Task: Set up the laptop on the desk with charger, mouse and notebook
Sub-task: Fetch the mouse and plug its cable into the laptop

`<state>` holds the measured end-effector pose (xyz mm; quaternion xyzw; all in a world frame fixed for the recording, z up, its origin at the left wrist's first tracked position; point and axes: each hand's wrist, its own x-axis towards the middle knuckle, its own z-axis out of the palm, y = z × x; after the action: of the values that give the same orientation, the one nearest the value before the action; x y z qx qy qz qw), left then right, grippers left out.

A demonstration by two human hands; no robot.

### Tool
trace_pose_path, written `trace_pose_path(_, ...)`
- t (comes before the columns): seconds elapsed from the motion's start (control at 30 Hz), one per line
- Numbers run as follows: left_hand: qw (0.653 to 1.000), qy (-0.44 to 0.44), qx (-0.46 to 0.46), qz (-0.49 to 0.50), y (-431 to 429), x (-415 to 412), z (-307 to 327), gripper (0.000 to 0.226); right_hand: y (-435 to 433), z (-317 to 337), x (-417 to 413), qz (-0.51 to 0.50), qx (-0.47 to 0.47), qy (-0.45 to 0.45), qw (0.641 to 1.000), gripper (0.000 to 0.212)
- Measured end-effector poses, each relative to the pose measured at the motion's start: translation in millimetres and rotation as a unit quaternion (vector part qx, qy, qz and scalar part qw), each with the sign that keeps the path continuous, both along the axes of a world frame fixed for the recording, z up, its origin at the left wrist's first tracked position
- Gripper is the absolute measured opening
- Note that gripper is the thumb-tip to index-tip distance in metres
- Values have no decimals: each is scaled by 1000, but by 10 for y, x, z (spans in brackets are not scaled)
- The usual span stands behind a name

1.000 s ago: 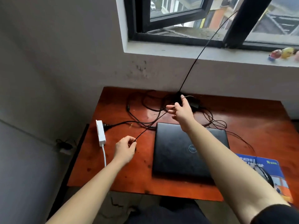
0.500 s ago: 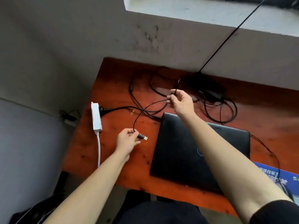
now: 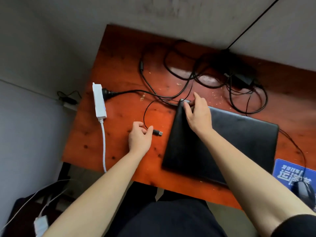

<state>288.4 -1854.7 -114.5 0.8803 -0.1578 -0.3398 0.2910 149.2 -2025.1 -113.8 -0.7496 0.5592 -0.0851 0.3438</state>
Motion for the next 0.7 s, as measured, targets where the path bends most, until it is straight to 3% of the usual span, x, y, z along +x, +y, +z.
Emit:
trace_pose_path(0.1,999,-29,14,-19,34,44,137,41,293,49,-128,12,-22,-3,1000,60)
trace_pose_path(0.17,989,-91,3,-115,103,74,220,37,507,38,-205,9,-58,4,998,58)
trace_pose_path(0.3,914,-189,-15,-360,267,143,196,41,952,-55,-302,13,-140,46,989,45)
trace_pose_path(0.4,867,-226,-1,-445,317,187,31,48,1283,-214,-324,9,-190,49,981,40)
trace_pose_path(0.47,863,-230,-23,-449,320,190,-78,44,1479,-316,-323,-1,-211,52,976,40)
trace_pose_path(0.6,900,-227,-85,-362,279,126,-237,27,1623,-424,-302,-25,-237,66,969,40)
trace_pose_path(0.7,899,-251,-121,-339,263,70,-352,23,1609,-436,-268,-37,-245,73,966,41)
